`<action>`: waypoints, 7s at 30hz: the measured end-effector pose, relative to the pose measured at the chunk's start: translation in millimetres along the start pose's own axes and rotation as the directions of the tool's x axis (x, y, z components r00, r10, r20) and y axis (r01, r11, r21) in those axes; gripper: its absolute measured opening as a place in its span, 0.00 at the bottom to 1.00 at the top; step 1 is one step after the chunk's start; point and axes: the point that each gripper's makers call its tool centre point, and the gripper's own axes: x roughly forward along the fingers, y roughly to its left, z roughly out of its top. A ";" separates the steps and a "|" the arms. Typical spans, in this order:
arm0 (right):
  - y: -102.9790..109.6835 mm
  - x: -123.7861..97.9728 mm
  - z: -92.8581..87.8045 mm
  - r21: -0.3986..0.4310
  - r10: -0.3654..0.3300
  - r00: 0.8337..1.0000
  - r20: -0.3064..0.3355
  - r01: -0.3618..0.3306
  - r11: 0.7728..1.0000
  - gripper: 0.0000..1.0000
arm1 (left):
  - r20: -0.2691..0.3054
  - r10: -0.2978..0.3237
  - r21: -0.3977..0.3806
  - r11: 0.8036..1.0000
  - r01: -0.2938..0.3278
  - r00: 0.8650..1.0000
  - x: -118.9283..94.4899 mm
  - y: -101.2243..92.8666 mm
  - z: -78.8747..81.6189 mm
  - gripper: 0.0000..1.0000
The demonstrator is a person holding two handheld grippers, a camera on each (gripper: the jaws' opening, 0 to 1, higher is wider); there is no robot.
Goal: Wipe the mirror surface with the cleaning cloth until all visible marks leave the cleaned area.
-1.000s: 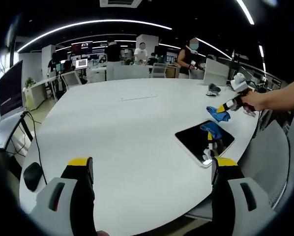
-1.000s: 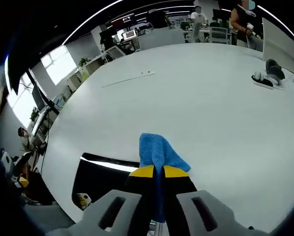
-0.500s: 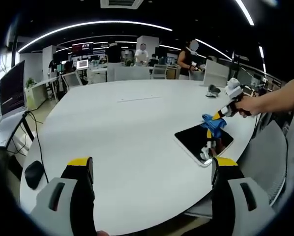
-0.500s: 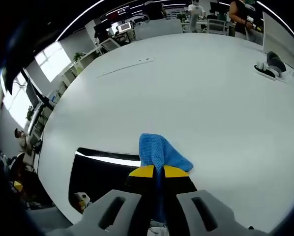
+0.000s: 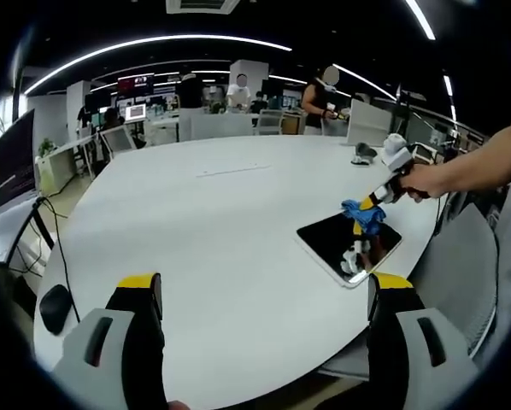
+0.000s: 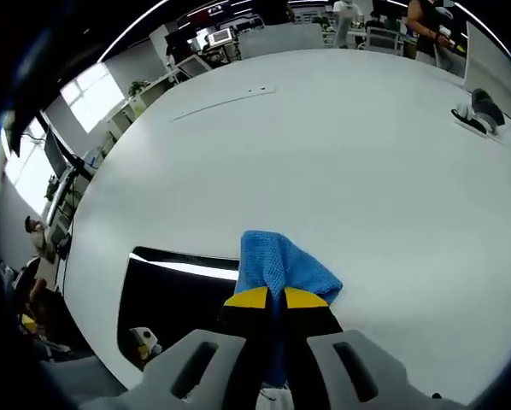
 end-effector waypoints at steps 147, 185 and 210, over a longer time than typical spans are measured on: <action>133.0 13.6 -34.9 -0.164 0.212 0.972 -0.102 -0.226 0.960 0.00 | 0.029 -0.004 0.025 1.000 0.003 1.000 10.9 -5.5 15.9 0.99; 62.1 -9.3 -43.2 -0.131 0.143 0.987 -0.078 -0.152 0.980 0.00 | 0.033 -0.004 0.018 1.000 0.004 0.999 17.1 -15.4 14.6 0.99; 14.9 -22.2 -43.5 -0.067 0.112 0.991 -0.079 -0.117 0.991 0.00 | 0.022 -0.037 0.037 0.999 0.036 0.999 23.9 -20.3 18.4 0.99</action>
